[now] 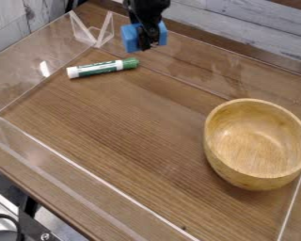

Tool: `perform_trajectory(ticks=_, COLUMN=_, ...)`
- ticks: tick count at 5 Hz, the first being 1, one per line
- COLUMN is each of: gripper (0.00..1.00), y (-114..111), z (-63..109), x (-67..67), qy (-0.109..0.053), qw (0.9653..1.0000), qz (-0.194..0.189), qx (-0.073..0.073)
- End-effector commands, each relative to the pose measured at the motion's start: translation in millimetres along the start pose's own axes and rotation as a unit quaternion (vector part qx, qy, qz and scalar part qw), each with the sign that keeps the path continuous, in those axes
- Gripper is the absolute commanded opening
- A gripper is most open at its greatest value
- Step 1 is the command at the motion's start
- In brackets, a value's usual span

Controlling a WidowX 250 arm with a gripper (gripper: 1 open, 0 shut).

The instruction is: Put the blue block in the brown bowl

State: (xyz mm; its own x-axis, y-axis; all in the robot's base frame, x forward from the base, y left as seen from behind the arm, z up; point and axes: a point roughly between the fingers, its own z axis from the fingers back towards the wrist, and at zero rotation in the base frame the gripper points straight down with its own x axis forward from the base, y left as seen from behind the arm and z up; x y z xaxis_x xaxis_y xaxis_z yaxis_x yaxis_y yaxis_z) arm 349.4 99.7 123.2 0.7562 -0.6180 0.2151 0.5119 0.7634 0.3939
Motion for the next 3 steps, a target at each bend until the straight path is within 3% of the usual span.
perform_trajectory(ticks=1, gripper=0.00, y=-1.2, z=26.6, x=0.9, qy=-0.030, qw=0.9988, qz=0.023, qx=0.033)
perform_trajectory(ticks=3, gripper=0.00, y=-22.0, z=36.5, x=13.0, qy=-0.050, qw=0.9960, qz=0.054, qx=0.050)
